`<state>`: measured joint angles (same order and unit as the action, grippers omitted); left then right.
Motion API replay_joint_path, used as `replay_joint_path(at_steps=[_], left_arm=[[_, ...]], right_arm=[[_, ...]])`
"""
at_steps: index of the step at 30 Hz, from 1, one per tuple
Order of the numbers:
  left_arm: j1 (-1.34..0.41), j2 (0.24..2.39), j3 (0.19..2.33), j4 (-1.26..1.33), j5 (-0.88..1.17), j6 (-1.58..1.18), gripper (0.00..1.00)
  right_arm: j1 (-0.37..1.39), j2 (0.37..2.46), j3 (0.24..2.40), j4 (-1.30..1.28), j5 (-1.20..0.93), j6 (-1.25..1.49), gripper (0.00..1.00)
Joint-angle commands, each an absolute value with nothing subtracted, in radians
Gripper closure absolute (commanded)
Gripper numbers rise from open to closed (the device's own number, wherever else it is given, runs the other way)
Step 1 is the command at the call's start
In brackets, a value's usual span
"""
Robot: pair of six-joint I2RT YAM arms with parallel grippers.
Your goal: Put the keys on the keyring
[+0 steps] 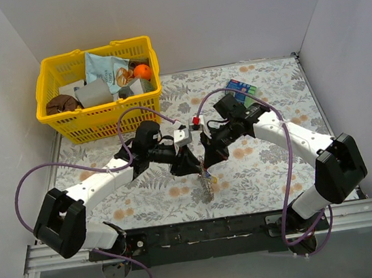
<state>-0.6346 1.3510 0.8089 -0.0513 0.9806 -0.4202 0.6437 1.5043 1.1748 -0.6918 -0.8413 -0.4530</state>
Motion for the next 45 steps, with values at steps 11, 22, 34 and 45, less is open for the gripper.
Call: replay_joint_path(at_steps=[11,22,34,45], left_arm=[[-0.638,1.351,0.844,-0.086,0.950,-0.373,0.58],[-0.643,1.354,0.833,-0.087,0.933,-0.367,0.57],[-0.676,1.387,0.810,-0.055,0.920,-0.402,0.58],[-0.684,1.422,0.686,0.344,0.853,-0.676,0.68]], right_arm=[[0.657,1.565,1.267,-0.888,-0.632,-0.396,0.99],[0.657,1.617,1.250,-0.908,-0.551,-0.350,0.99],[0.676,1.609,1.258,-0.905,-0.566,-0.373,0.99],[0.701,1.597,1.246,-0.870,-0.615,-0.385,0.99]])
